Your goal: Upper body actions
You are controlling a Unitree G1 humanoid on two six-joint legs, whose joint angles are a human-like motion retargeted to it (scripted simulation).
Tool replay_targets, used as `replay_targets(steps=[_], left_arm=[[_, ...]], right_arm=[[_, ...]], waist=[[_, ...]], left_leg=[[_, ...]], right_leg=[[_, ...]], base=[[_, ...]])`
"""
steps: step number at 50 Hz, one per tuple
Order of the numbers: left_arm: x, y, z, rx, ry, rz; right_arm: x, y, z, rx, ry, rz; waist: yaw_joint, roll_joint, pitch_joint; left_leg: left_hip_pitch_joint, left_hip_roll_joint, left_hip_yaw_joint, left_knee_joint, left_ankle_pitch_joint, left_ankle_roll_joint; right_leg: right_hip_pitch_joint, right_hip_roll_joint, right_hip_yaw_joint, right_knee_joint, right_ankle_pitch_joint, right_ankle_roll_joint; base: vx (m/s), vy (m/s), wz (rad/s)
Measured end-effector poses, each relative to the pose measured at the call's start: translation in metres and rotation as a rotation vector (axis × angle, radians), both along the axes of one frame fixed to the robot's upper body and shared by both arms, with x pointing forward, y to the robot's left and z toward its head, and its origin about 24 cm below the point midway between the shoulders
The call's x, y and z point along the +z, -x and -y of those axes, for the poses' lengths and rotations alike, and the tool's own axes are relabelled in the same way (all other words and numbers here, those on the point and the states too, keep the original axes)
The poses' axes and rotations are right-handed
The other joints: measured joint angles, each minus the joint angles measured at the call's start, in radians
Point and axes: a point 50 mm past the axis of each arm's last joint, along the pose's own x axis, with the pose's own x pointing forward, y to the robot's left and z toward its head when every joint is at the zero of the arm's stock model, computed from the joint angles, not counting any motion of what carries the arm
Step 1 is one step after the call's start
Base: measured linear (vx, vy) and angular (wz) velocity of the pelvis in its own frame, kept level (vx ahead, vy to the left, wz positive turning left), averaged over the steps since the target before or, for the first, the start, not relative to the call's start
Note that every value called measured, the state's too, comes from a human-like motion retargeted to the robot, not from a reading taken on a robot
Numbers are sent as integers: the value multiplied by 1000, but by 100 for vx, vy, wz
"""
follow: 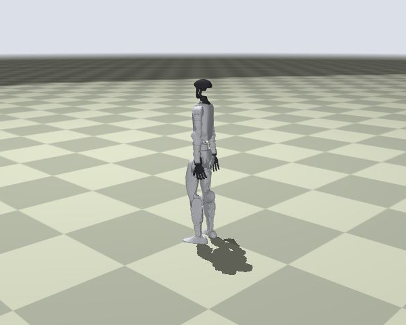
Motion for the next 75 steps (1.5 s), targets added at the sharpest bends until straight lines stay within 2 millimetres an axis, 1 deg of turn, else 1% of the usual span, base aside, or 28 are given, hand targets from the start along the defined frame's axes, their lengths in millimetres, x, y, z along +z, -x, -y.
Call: replay_targets(steps=[10, 20, 33, 53, 65, 75], left_arm=[[1, 1, -3, 1, -8, -9], [0, -7, -6, -7, -12, 10], [0, -17, -9, 2, -19, 43], [0, -16, -8, -34, -9, 40], [-1, -23, -6, -45, -4, 70], [0, -17, -8, -23, -6, 56]], right_arm=[[0, -1, 0, 21, -4, 3], [-1, -5, -2, 42, -13, 13], [-2, -6, -7, 57, -30, 12], [-2, -1, -11, 59, -43, -16], [-1, 1, -11, 22, -41, -17], [-2, -3, -10, 42, -40, -4]], waist=[[15, -8, -1], [-2, -12, -6], [-56, -15, -22], [-164, 4, -66], [-175, 11, -60], [-157, 11, -55]], left_leg=[[-3, -4, -21, -15, 11, -6], [-3, 5, -18, -19, 6, -10], [17, 24, 28, -23, -19, -6], [41, 56, 112, -42, -47, -14], [43, 60, 126, -43, -48, -16], [34, 52, 113, -39, -43, -15]], right_leg=[[9, -3, -23, -4, -12, 6], [1, -1, -22, -2, -16, 8], [-29, 15, 39, 6, -8, 0], [-83, 49, 130, 17, 2, -15], [-88, 52, 144, 17, 6, -18], [-82, 43, 132, 14, 4, -15]], base=[[0, 0, 9], [1, -1, -3], [6, -12, -29], [-6, -16, -28], [-1, -1, -3], [1, 3, 4]])
